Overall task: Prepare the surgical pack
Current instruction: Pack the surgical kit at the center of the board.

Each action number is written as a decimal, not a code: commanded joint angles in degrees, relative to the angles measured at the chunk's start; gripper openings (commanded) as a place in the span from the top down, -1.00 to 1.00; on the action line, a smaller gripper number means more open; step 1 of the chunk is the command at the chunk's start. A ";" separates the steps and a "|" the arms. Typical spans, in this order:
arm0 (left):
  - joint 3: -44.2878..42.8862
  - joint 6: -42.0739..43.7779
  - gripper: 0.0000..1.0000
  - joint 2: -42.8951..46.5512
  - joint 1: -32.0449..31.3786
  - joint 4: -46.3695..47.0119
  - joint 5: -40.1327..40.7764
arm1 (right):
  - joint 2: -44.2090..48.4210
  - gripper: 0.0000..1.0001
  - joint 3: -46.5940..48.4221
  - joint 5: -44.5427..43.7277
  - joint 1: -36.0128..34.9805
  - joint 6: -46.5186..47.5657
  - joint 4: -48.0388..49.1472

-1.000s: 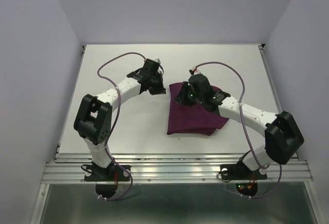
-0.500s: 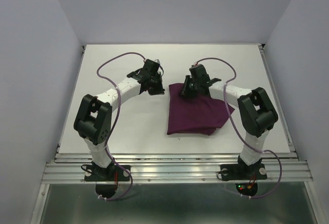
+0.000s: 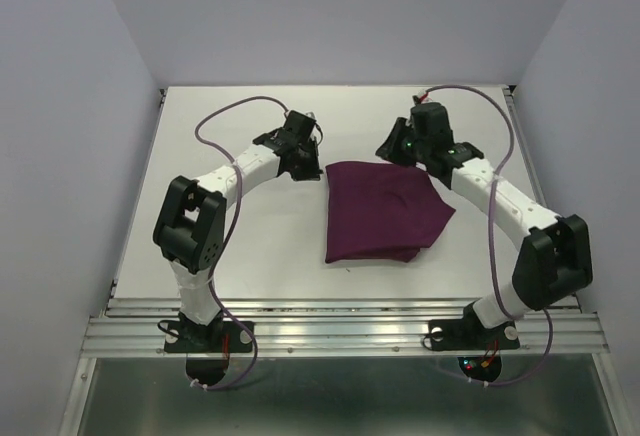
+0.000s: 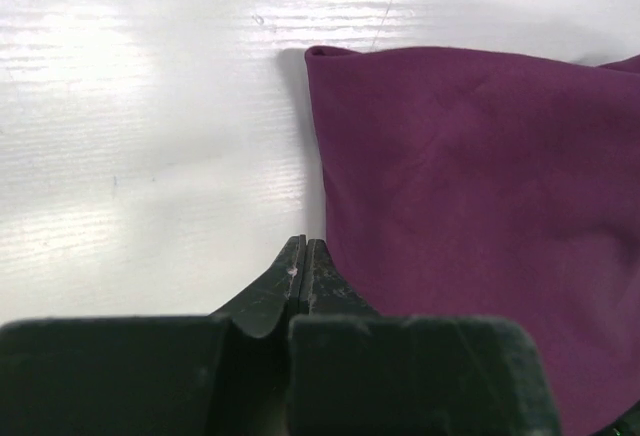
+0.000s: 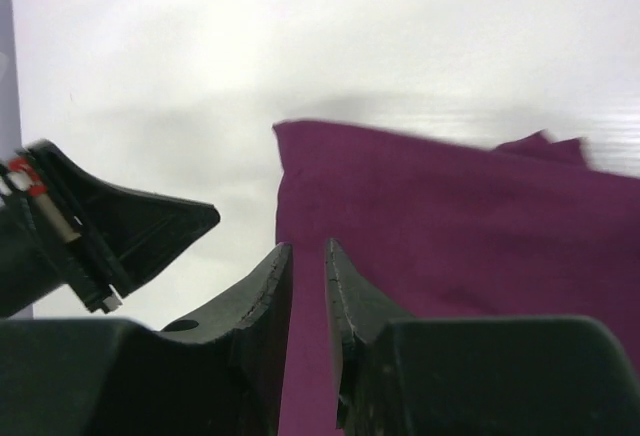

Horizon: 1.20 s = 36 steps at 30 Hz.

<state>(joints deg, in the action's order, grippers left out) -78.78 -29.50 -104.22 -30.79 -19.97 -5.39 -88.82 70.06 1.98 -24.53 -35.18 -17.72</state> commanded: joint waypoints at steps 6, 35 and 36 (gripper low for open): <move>-5.59 2.69 1.00 -7.21 -0.24 -2.36 1.70 | 9.71 0.50 -12.56 -3.65 11.17 2.92 -4.17; -8.49 3.48 1.00 -12.67 -1.21 -3.15 -0.85 | 3.74 0.52 -21.98 -2.68 14.16 6.17 -0.13; -8.32 3.57 1.00 -12.58 -1.21 -3.06 -1.03 | 3.22 0.53 -22.42 -2.86 14.16 6.00 -0.13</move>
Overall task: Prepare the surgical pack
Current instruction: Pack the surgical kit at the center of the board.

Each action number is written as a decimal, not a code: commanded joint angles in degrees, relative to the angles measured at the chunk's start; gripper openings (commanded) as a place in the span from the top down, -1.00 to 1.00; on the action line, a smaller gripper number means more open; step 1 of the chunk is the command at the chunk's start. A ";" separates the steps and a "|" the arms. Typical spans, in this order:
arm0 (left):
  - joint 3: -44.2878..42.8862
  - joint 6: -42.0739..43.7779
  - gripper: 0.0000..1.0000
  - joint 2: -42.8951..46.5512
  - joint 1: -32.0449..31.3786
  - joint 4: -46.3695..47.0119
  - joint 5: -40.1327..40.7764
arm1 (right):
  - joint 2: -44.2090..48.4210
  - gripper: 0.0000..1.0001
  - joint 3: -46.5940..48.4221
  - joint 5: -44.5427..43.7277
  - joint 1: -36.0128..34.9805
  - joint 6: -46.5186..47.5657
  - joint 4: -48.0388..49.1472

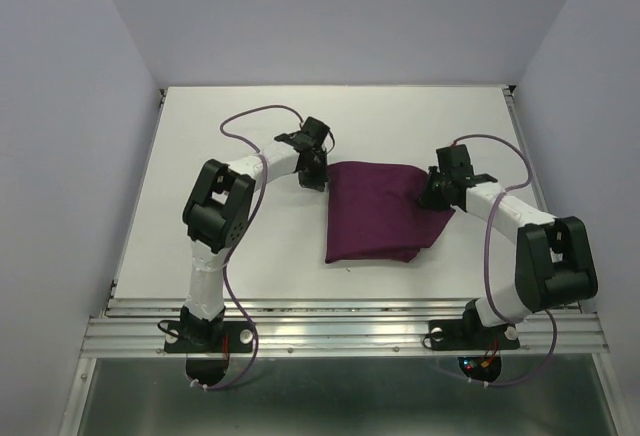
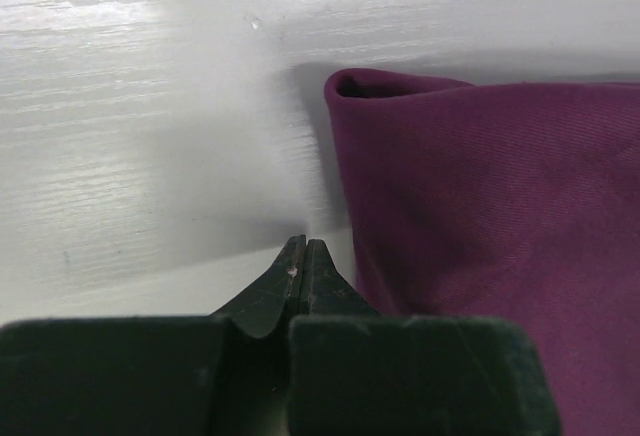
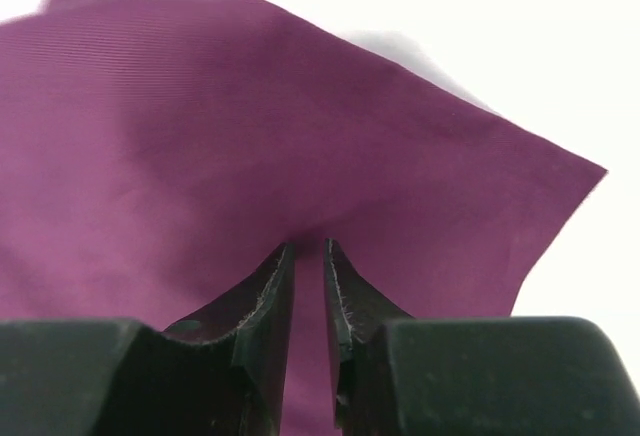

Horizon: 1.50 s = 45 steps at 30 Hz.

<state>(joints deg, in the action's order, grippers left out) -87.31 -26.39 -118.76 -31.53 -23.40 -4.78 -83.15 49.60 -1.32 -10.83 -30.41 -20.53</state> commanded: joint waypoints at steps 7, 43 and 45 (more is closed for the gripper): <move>1.17 1.34 1.00 3.27 -0.55 -0.24 -1.55 | 4.13 0.53 -3.47 -2.19 0.46 1.50 0.50; -0.49 -0.94 1.00 2.48 -8.37 -2.18 0.03 | 4.14 0.53 -15.50 9.59 0.46 -2.63 9.03; -0.32 -1.12 1.00 2.31 -8.46 -2.09 0.03 | 4.49 0.53 -15.33 7.31 0.46 -3.42 7.89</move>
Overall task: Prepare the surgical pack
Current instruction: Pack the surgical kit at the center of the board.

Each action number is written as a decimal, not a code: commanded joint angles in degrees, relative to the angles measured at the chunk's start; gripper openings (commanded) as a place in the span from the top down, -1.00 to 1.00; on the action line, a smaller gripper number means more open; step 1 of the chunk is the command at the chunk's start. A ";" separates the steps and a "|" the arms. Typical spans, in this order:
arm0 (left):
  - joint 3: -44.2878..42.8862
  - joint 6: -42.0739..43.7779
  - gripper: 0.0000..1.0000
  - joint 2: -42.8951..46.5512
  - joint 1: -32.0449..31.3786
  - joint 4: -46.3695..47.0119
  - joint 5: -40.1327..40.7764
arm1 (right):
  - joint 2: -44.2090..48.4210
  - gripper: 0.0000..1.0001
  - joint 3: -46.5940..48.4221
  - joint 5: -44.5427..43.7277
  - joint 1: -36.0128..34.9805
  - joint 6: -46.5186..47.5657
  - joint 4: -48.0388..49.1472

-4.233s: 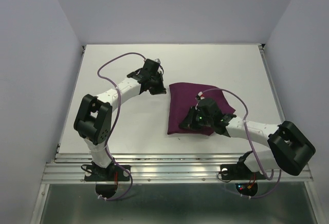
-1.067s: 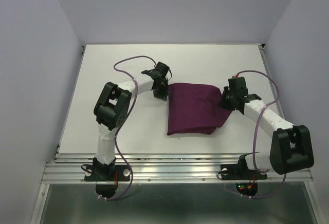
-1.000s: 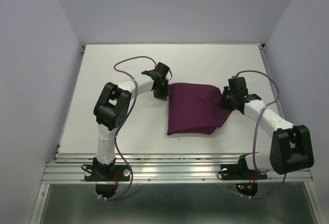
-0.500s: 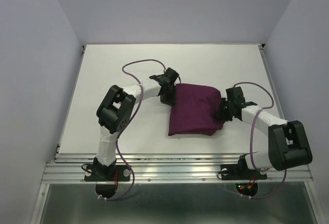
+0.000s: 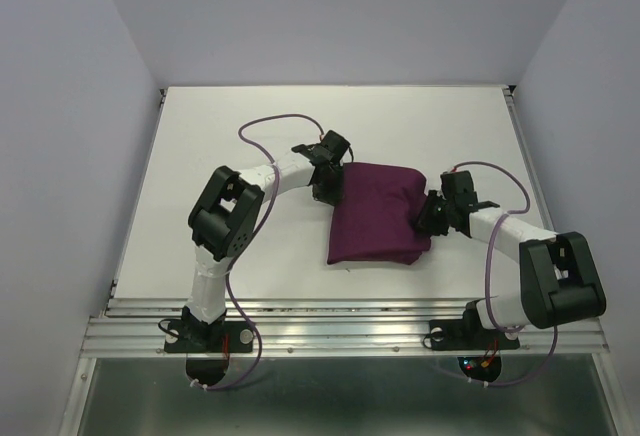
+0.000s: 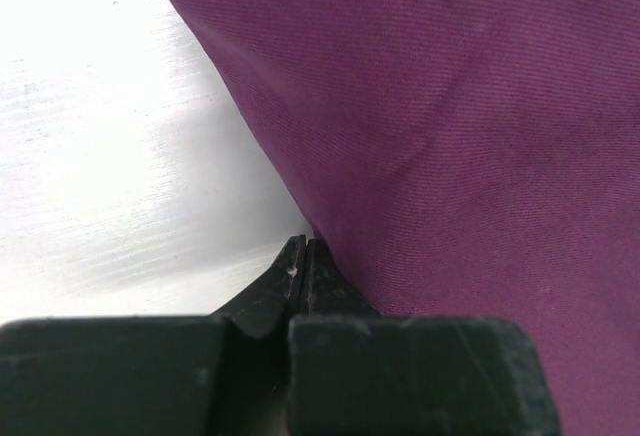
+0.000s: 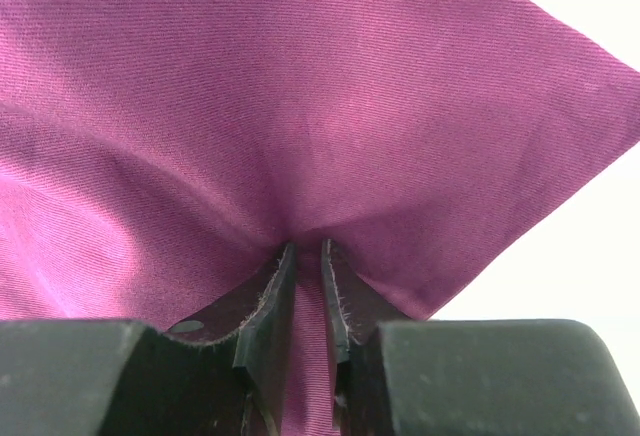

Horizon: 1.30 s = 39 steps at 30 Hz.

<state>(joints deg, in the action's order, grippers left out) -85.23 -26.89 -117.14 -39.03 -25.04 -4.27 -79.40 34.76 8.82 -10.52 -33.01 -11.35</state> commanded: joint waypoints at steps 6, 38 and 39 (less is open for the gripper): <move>-1.34 -0.53 1.00 1.39 -0.96 -0.54 0.05 | 3.27 0.53 -1.02 -4.86 0.15 -1.88 -2.88; 1.73 -0.97 1.00 2.09 -1.67 0.78 -0.65 | 4.60 0.54 -4.53 -1.61 0.15 -4.16 -0.86; 1.74 -0.97 1.00 2.18 -1.75 0.87 -0.65 | 4.43 0.54 -4.70 -1.53 0.15 -4.08 -0.78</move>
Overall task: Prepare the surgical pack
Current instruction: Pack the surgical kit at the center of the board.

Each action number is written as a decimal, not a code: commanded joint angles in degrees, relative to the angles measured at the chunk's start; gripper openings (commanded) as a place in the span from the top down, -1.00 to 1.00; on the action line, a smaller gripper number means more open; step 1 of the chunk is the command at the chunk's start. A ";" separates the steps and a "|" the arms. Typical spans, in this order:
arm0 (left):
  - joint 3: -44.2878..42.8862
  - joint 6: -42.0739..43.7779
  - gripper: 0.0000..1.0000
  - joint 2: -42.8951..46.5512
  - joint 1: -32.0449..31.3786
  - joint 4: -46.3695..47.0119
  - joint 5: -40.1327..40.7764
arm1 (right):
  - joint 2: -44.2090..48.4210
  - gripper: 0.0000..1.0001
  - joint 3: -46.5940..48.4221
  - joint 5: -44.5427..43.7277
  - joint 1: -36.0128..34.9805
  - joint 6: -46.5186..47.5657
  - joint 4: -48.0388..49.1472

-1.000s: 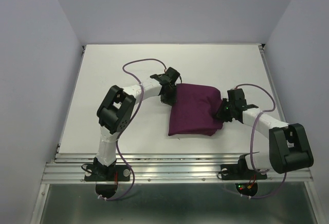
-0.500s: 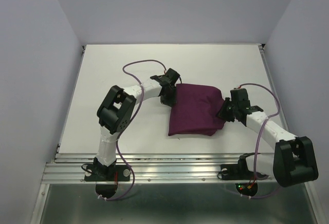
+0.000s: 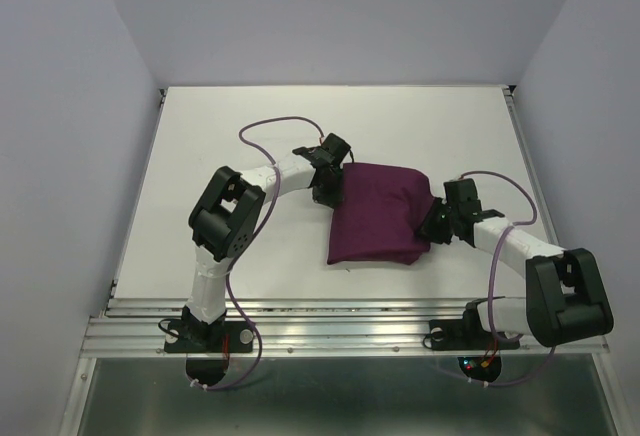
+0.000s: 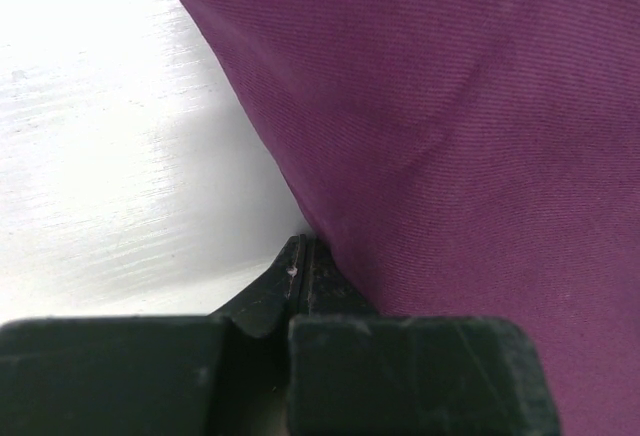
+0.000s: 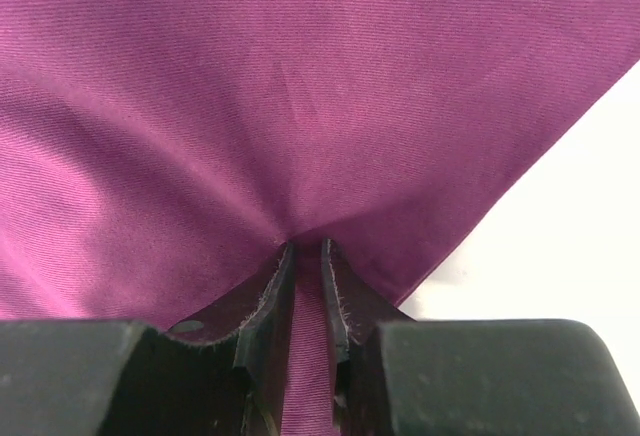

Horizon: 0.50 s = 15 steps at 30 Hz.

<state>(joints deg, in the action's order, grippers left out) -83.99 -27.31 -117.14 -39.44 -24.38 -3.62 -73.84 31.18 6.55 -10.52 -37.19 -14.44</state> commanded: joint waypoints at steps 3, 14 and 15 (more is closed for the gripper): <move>0.84 -0.64 1.00 2.18 -1.52 0.21 -1.30 | -1.65 0.54 -1.56 1.28 0.15 -0.08 3.01; 1.63 -0.73 1.00 2.53 -1.69 0.56 -0.95 | -0.78 0.54 -0.42 1.45 0.15 0.45 2.22; 1.63 -0.73 1.00 2.62 -1.69 0.48 -0.78 | -0.69 0.54 -0.33 1.45 0.15 0.45 1.96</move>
<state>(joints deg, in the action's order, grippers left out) -83.57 -27.51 -117.05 -39.81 -23.83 -3.57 -74.67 30.87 7.92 -10.52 -37.32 -12.16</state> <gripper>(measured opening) 0.025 0.229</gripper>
